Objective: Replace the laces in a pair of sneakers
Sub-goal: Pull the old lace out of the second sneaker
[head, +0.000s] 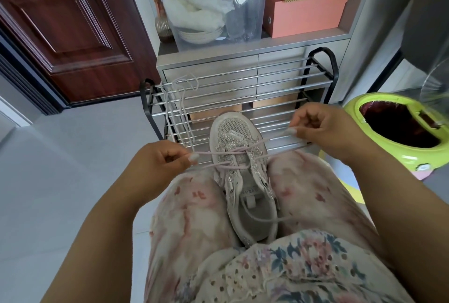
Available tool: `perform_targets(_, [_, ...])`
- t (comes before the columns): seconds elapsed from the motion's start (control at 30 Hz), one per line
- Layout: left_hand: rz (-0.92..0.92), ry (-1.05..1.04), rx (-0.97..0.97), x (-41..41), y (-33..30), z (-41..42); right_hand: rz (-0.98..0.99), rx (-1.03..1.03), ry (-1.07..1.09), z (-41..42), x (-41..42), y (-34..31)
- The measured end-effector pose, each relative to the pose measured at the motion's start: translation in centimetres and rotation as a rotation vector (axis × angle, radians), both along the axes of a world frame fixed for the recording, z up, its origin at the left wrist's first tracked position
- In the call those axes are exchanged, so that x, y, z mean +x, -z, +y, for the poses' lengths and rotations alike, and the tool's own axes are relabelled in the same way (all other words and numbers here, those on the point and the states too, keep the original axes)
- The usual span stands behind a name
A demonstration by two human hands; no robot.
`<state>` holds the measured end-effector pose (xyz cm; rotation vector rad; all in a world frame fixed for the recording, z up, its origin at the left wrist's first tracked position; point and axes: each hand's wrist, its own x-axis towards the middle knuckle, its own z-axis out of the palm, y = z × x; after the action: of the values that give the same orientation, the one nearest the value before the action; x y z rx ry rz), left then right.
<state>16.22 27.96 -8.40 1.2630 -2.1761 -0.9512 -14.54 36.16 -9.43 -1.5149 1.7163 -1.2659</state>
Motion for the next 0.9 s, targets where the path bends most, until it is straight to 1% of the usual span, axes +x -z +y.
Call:
perform_targets(0.07, [-0.082, 0.085, -0.069, -0.6, 0.5, 0.2, -0.016, -0.019, 0.004, -0.2, 0.2, 0.4])
perform_targets(0.1, [-0.091, 0.114, -0.087, -0.9, 0.9, 0.3, 0.003, -0.021, -0.004, -0.4, 0.4, 0.7])
perform_targets(0.17, [-0.092, 0.108, -0.111, -1.4, 1.9, 0.0, 0.061, -0.022, -0.033, -0.8, 1.2, 1.3])
perform_targets(0.23, [-0.103, 0.089, -0.124, -1.8, 2.7, -0.2, 0.144, -0.03, -0.084, -1.1, 2.0, 1.7])
perform_targets(0.33, [-0.085, 0.075, -0.098, -2.6, 3.3, 0.2, 0.348, -0.062, -0.191, -1.3, 3.0, 2.2])
perform_targets(0.4, [-0.077, 0.063, -0.083, -3.1, 3.4, 0.6, 0.413, -0.047, -0.198, -1.2, 3.6, 2.5])
perform_targets(0.47, [-0.093, 0.063, -0.102, -3.3, 3.6, 0.7, 0.432, -0.06, -0.172, -1.1, 4.0, 2.6])
perform_targets(0.57, [-0.036, 0.066, -0.07, -3.3, 3.5, 0.8, 0.45, -0.147, -0.156, -1.0, 4.3, 2.4])
perform_targets(0.67, [0.0, 0.065, -0.074, -3.3, 3.5, 0.8, 0.462, -0.121, -0.188, -1.1, 4.3, 2.6])
perform_targets(0.8, [0.003, 0.071, -0.08, -3.3, 3.5, 1.0, 0.575, -0.072, -0.178, -1.3, 4.5, 3.1])
perform_targets(0.9, [-0.011, 0.051, -0.154, -2.7, 3.7, 0.4, 0.538, -0.084, -0.162, -1.2, 4.3, 2.9])
